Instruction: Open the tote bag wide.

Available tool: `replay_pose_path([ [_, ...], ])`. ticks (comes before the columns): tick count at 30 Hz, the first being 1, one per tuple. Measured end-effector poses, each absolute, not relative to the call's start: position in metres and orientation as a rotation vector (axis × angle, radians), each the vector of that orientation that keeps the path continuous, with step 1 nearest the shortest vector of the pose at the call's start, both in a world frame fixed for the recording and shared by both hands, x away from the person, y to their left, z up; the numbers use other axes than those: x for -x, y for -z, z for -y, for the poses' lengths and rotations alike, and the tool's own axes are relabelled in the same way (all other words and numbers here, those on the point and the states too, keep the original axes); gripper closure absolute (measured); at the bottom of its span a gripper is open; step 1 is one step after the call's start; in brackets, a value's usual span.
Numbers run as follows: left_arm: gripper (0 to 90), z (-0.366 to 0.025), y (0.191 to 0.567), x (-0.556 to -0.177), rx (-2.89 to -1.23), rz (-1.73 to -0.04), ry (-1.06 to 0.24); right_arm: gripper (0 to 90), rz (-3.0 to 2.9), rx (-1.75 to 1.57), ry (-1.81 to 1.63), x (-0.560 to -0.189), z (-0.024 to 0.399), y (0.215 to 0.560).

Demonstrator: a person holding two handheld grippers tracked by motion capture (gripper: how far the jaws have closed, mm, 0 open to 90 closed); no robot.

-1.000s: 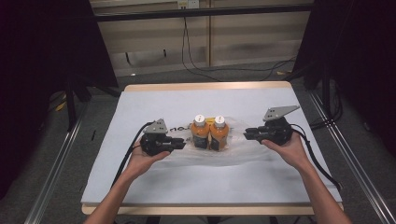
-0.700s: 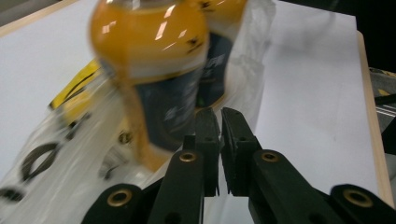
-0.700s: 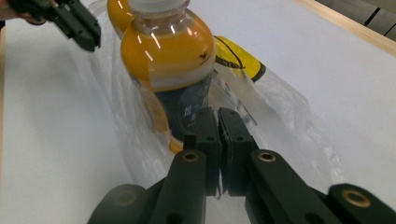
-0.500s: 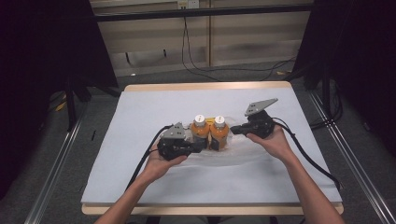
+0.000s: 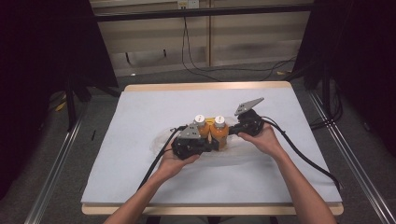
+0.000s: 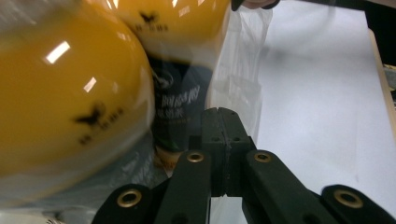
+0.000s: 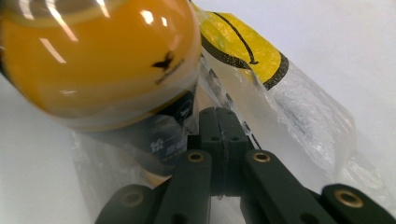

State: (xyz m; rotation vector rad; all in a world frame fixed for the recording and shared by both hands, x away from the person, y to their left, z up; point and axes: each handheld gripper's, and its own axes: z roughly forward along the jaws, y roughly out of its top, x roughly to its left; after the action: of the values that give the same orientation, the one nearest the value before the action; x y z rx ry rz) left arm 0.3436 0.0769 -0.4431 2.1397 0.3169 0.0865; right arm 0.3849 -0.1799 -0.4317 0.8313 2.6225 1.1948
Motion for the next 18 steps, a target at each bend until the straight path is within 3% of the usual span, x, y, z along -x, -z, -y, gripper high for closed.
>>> replay_pose_path([
  [5, 90.0, -0.075, 0.453, -0.341, -2.198, -0.319, -0.146, 90.0, -2.642, -0.838, -1.180, -0.393, 0.172, 0.440],
  [18, 90.0, -0.070, 0.474, -0.341, -2.250, -0.327, -0.100, 90.0, -2.714, -0.900, -1.122, -0.410, 0.165, 0.472],
])
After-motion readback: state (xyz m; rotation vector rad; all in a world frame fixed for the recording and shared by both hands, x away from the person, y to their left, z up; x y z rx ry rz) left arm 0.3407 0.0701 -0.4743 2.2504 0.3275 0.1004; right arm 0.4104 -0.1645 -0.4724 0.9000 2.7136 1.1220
